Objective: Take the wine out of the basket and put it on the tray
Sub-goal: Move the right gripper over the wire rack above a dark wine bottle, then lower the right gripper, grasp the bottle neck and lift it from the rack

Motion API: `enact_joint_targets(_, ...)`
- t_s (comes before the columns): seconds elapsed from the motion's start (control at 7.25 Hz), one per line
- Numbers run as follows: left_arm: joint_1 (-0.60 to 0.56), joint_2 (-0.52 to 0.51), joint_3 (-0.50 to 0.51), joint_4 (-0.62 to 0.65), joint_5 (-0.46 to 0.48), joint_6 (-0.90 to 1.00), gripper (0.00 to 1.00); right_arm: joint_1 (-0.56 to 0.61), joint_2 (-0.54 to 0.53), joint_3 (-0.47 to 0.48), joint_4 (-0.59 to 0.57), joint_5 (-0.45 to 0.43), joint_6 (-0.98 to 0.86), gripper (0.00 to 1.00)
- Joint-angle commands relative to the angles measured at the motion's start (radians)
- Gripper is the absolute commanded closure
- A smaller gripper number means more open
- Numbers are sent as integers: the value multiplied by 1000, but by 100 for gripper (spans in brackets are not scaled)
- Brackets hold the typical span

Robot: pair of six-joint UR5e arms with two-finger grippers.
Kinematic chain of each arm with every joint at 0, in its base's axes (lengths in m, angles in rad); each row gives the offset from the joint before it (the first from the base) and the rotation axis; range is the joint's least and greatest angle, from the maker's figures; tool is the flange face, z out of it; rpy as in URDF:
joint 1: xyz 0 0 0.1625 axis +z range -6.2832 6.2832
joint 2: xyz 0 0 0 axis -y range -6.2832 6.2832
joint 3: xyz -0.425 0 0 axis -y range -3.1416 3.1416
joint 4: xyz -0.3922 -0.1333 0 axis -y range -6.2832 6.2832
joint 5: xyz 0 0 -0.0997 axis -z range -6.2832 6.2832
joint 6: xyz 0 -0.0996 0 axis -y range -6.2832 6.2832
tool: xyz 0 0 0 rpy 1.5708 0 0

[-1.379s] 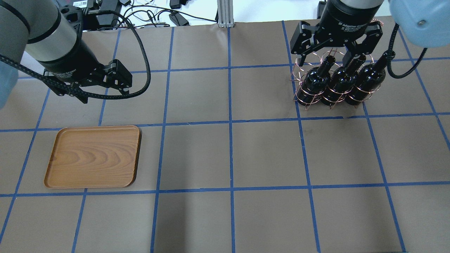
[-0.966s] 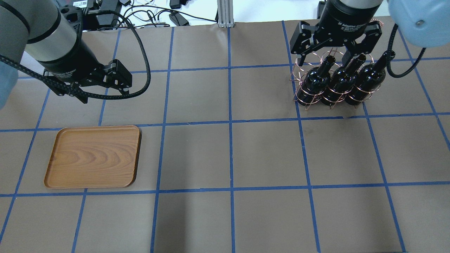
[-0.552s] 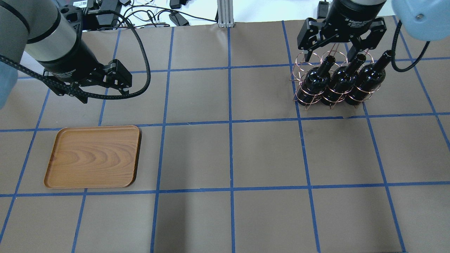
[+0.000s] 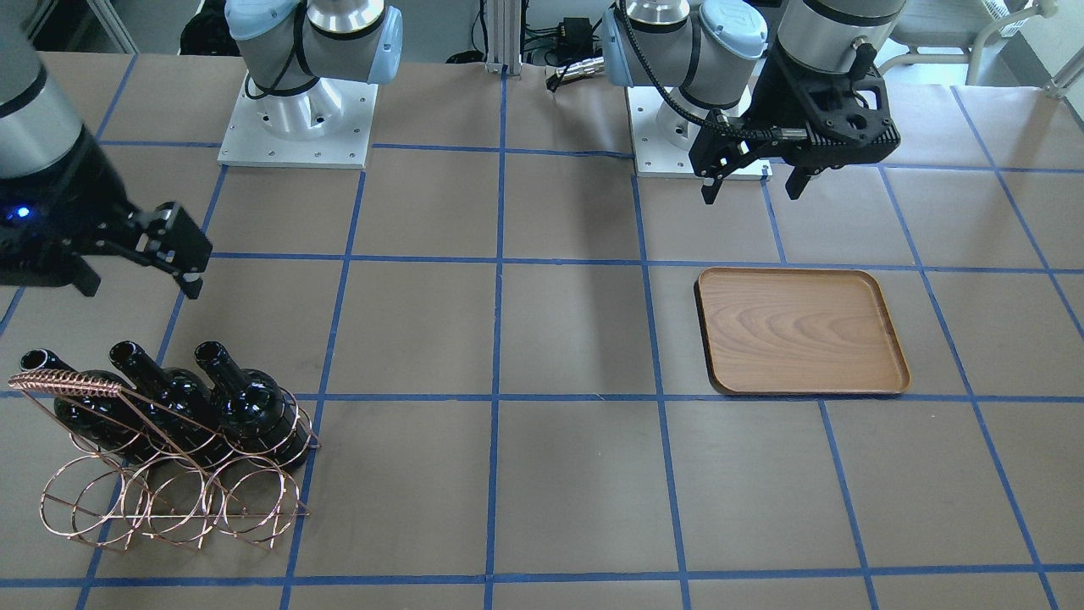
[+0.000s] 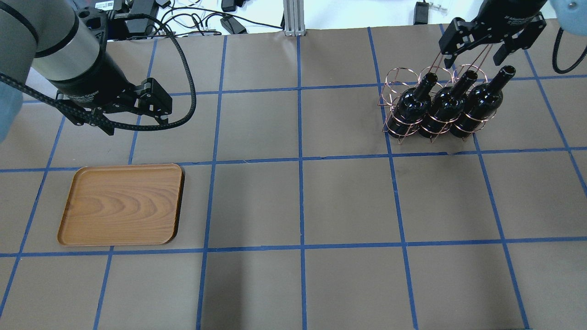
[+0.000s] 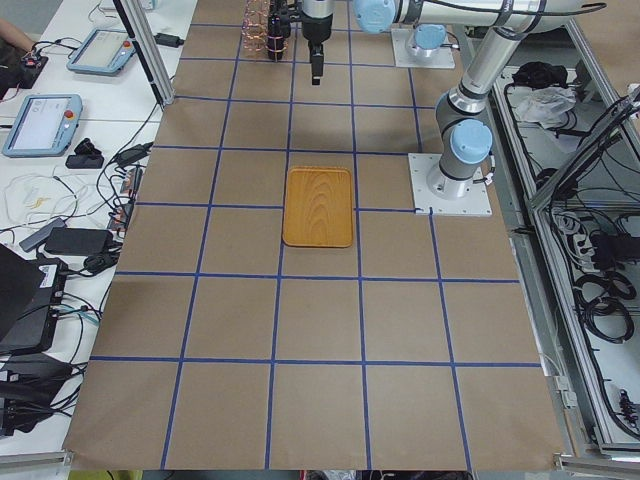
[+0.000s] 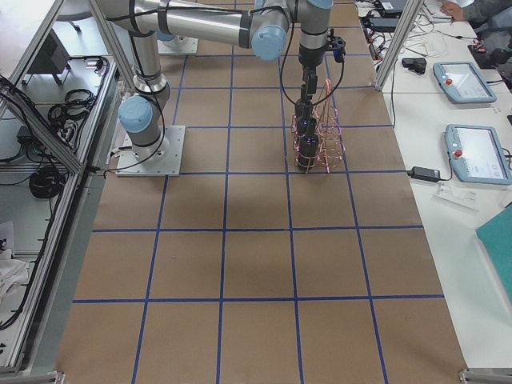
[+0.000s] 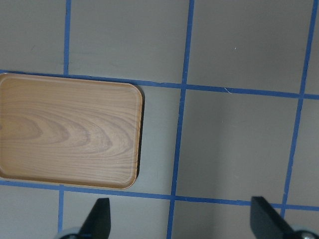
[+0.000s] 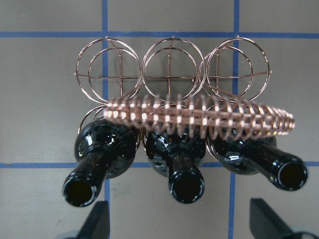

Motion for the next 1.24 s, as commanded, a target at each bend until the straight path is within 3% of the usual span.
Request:
enact_joint_targets(0.0, 1, 0, 0, 0, 0, 1, 0, -11, 64, 2, -32, 2, 0, 3)
enact_joint_targets(0.14, 0, 0, 0, 0, 0, 0, 0, -9, 72, 2, -30, 2, 3, 6)
enact_joint_targets(0.55, 0, -1, 0, 0, 0, -2, 0, -8, 81, 18, -1, -2, 3, 25)
enact_joint_targets(0.69, 0, -1, 0, -5, 0, -2, 0, -8, 81, 21, 26, -3, 3, 39)
enact_joint_targets(0.83, 1, -1, 0, -8, 2, -3, 0, -8, 81, 19, 31, -3, -3, 62)
enact_joint_targets(1.1, 4, 0, -1, -11, 3, -5, 0, -8, 78, 2, 23, 2, -1, 84)
